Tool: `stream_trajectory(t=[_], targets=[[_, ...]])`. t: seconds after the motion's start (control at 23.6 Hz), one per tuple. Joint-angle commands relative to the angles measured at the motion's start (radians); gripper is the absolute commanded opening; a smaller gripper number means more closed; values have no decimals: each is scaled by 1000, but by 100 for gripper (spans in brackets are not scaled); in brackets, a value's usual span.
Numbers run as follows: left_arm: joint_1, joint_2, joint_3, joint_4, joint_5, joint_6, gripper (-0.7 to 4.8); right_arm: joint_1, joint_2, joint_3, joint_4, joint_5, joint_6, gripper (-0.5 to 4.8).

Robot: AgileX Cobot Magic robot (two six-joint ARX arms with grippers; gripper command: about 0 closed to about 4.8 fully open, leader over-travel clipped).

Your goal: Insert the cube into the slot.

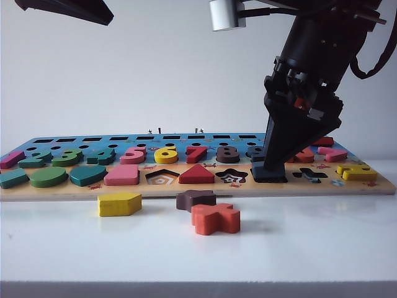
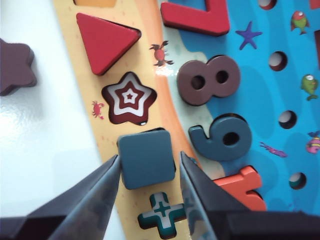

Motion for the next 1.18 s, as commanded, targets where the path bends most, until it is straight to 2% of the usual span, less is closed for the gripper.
stream_trajectory(t=[0.04, 0.76, 1.06, 1.14, 1.18], targets=[[-1, 0, 3, 10, 3, 0, 17, 0, -13, 4, 25, 1, 30, 220], [-1, 0, 3, 10, 3, 0, 17, 0, -18, 4, -12, 1, 57, 220], [-1, 0, 3, 10, 3, 0, 17, 0, -66, 5, -11, 1, 118, 219], [-1, 0, 3, 10, 3, 0, 17, 0, -89, 5, -13, 0, 143, 206], [-1, 0, 3, 10, 3, 0, 17, 5, -113, 5, -23, 0, 175, 153]])
